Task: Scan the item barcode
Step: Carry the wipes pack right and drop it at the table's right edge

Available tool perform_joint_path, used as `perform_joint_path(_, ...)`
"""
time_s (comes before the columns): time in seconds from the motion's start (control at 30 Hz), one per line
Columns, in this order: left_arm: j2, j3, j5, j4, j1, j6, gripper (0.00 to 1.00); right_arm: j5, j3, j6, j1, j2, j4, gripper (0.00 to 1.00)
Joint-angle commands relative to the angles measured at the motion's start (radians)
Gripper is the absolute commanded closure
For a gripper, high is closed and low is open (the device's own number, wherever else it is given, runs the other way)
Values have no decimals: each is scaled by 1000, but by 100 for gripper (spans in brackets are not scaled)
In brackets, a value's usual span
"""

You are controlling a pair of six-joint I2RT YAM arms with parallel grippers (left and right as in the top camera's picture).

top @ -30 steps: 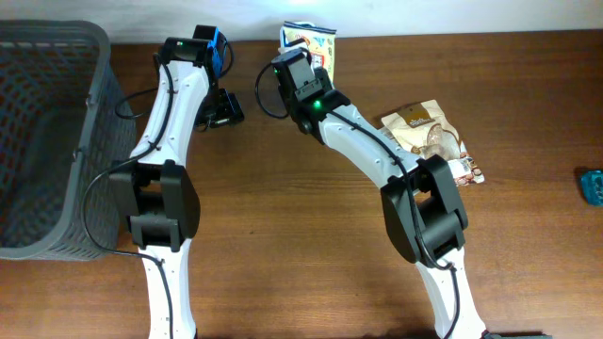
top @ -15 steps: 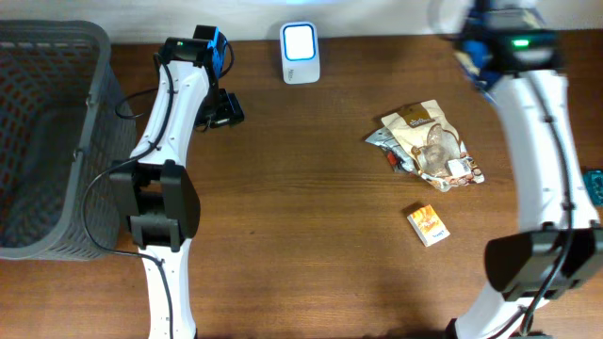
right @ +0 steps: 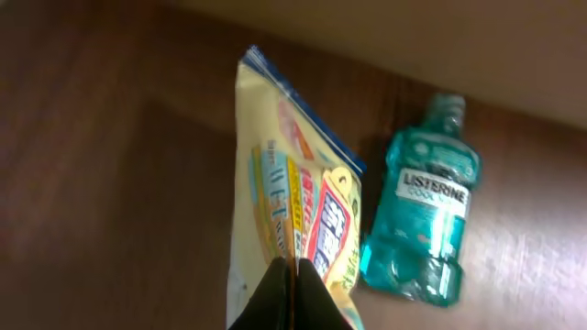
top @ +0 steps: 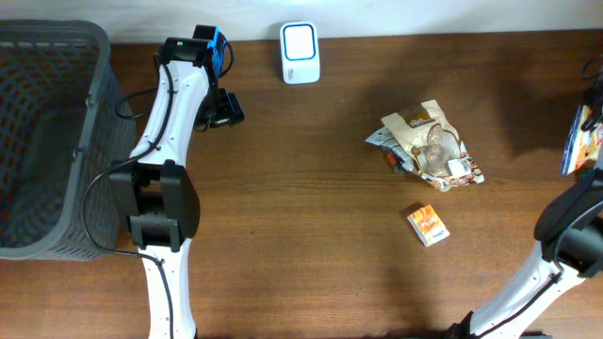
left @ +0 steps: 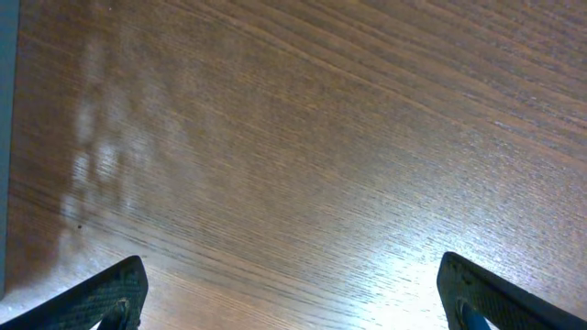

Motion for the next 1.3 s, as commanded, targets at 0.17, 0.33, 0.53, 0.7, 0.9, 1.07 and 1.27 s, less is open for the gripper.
perform_joint_path(0.17, 7, 17, -11, -2, -2, -9, 1, 111, 4, -63, -56, 85, 89, 88)
perform_joint_path(0.33, 7, 17, -11, -2, -2, -9, 1, 76, 8, -132, -72, 81, 45, 64)
perform_joint_path(0.53, 7, 17, -11, -2, -2, -9, 1, -451, 6, -404, -28, 89, -14, 81)
perform_joint_path(0.7, 7, 17, -11, -2, -2, -9, 1, -502, 4, -322, -19, 136, -126, 96)
perform_joint_path(0.9, 7, 17, -11, -2, -2, -9, 1, -537, -2, -284, -19, 218, -168, 96)
perform_joint_path(1.07, 7, 17, -11, -2, -2, -9, 1, -352, -2, -198, -37, 254, -101, 96)
perform_joint_path(1.27, 7, 17, -11, -2, -2, -9, 1, -342, -1, -199, -75, 254, -35, 96)
